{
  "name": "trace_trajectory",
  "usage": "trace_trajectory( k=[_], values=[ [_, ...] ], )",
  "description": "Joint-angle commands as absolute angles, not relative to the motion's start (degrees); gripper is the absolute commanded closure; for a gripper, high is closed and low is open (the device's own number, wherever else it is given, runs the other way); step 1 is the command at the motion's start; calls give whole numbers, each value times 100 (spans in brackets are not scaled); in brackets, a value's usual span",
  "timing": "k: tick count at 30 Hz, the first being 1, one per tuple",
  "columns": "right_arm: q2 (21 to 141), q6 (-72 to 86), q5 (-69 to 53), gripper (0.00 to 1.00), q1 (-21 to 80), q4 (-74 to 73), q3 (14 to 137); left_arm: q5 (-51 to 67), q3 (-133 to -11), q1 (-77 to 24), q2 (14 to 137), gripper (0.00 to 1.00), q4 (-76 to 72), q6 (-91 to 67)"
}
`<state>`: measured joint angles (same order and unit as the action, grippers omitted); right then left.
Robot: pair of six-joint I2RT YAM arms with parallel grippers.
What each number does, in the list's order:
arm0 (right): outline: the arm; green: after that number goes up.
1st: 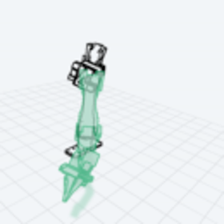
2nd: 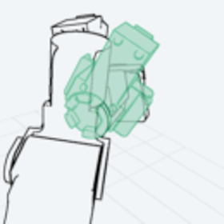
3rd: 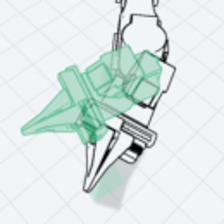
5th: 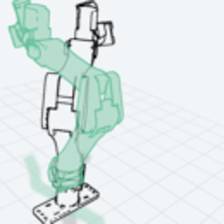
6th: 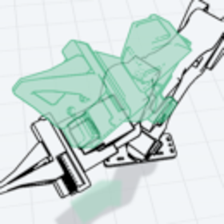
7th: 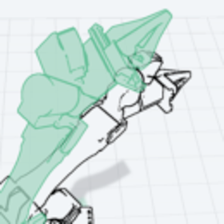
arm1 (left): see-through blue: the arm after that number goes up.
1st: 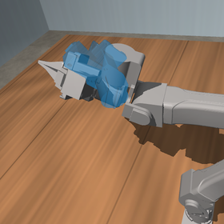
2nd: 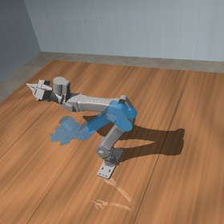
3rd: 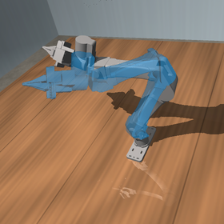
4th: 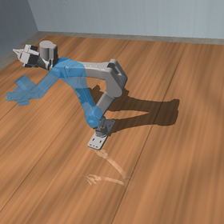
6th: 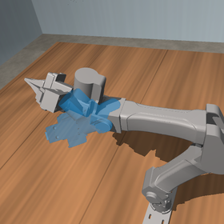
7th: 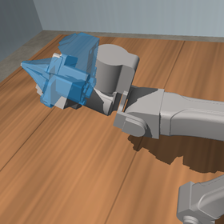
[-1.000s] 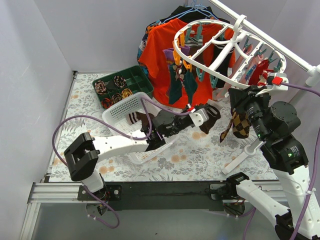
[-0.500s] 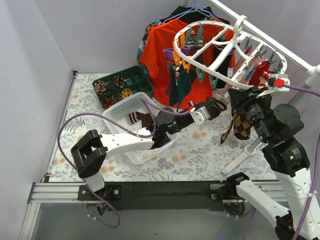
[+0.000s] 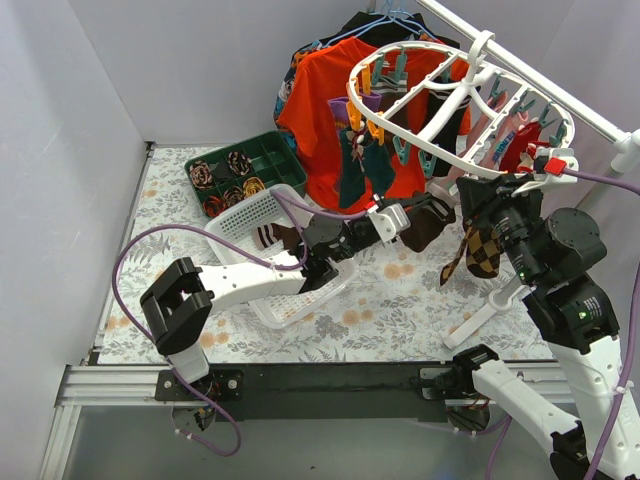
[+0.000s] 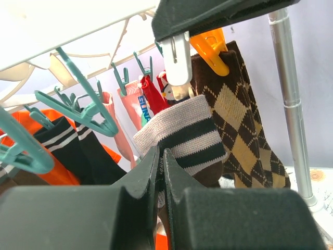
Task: Clip the socks to the hanger
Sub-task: Clamp the sock onto the hanger.
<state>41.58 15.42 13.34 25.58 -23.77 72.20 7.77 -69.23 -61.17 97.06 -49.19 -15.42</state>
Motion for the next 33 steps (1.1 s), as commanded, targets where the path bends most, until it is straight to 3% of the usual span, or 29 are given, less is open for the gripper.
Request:
trace_trajectory(
  k=[1, 33],
  values=[
    [4087, 1433, 1292, 99, 2575, -2127, 7181, 993, -7014, -6038, 9395, 100, -5141, -1784],
    [4122, 1503, 861, 99, 2575, -2057, 7119, 1178, -7427, -5950, 9598, 100, -5195, -2074]
  ],
)
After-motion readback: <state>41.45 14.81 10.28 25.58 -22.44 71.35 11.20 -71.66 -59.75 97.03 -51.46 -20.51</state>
